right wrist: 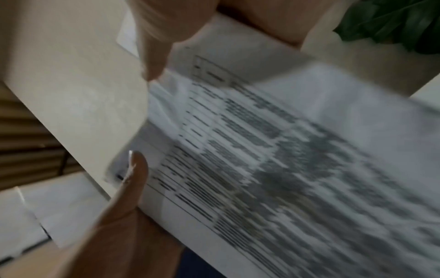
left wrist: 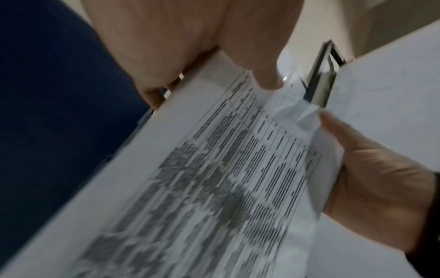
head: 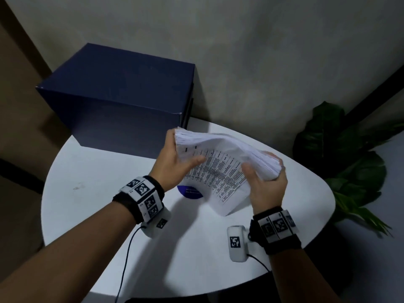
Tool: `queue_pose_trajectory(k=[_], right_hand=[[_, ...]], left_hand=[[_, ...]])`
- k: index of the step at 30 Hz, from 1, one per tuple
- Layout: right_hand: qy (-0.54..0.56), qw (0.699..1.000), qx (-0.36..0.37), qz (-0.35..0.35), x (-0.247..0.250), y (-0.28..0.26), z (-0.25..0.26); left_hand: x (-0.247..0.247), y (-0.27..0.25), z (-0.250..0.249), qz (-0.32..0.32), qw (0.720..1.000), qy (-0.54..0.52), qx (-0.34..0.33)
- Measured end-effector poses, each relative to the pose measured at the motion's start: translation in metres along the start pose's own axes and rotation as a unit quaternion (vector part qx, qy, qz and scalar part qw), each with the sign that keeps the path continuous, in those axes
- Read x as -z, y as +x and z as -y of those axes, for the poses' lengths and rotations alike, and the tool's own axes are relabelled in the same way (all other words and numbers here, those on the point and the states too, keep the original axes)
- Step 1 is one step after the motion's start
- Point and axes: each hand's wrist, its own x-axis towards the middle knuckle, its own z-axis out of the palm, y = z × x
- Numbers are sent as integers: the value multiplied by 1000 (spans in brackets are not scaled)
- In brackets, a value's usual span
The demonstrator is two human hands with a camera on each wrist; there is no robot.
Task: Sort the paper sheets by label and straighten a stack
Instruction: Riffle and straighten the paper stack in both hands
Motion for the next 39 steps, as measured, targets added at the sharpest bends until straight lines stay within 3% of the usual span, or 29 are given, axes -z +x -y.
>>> queue_pose_trajectory(k=[3, 5, 7, 10, 13, 16, 18, 20, 22, 25, 27, 29, 31, 34, 35, 37, 39], right_hand=[[34, 997, 60, -38, -8, 4, 10], [34, 993, 79, -77, -12, 8, 15], [20, 990, 78, -111, -15, 11, 15], [54, 994, 66, -72, -10, 10, 12], [35, 999, 20, -9, -2, 7, 0], [12, 997, -73, -18, -5, 5, -12], [5, 996, -88, -28, -7, 11, -12], [-7, 998, -52, -18, -7, 20, -3], [-52, 998, 25, 28, -5, 31, 12], [-215, 952, 168, 140, -8, 44, 33], [-296, 909, 234, 176, -17, 52, 44], [-320, 893, 266, 170, -25, 54, 48], [-327, 914, 221, 89, -28, 47, 38], [-358, 916, 100, -149, -24, 25, 3], [-327, 925, 45, -188, -21, 18, -9], [-190, 955, -146, -178, -20, 13, -27], [-10, 940, -313, -139, -22, 12, -37]], left_hand=[[-13, 3, -12, -65, 996, -60, -32], [-20, 11, -22, -146, 986, -33, -71], [-21, 20, -25, -187, 979, -23, -78], [-19, 26, -25, -166, 983, -37, -74], [-13, 24, -16, -88, 994, -52, -43], [-9, 21, -7, -53, 998, -28, 12], [-6, 23, -9, -51, 998, 7, 26], [1, 24, -20, -66, 996, 53, 11], [9, 27, -39, -91, 982, 160, -51], [9, 27, -82, -29, 904, 394, -161], [2, 28, -99, 33, 864, 459, -203], [-4, 27, -104, 43, 882, 422, -205], [-2, 27, -99, -2, 897, 409, -169], [13, 24, -88, -97, 913, 373, -135], [19, 23, -84, -121, 924, 339, -133], [26, 20, -84, -162, 946, 252, -124], [28, 19, -86, -191, 966, 147, -97]])
